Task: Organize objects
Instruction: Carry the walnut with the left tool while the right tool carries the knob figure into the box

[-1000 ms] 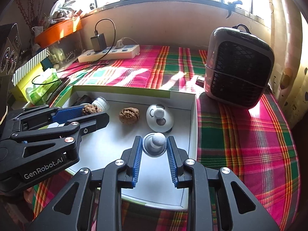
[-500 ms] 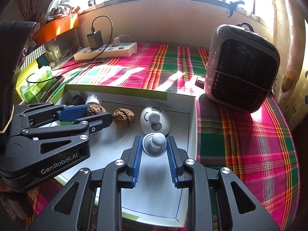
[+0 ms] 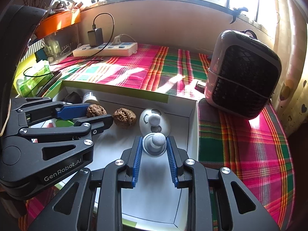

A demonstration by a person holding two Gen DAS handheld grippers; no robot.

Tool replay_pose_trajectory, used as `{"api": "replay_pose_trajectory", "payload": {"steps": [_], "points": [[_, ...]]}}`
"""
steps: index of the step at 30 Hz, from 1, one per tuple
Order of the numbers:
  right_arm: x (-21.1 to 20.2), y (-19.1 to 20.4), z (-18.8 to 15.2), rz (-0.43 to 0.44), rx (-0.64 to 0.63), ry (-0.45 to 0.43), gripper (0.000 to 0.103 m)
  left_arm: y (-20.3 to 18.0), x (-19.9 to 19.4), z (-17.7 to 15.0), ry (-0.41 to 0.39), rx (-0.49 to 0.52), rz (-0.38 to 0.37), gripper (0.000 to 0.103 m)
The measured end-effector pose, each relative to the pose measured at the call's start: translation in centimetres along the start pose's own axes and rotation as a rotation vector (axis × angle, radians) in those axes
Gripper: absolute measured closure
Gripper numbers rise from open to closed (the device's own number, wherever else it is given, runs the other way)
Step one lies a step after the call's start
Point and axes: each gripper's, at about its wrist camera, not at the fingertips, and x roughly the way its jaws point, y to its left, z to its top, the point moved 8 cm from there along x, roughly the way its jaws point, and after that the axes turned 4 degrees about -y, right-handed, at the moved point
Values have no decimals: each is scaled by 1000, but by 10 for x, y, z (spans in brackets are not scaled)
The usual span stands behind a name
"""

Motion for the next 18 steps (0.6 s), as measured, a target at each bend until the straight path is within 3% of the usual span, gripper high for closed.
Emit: {"api": "replay_pose_trajectory", "payload": {"steps": [18], "points": [[2,2,0,4,-10,9,76,2,1,-3,7,-17,0,72]]}}
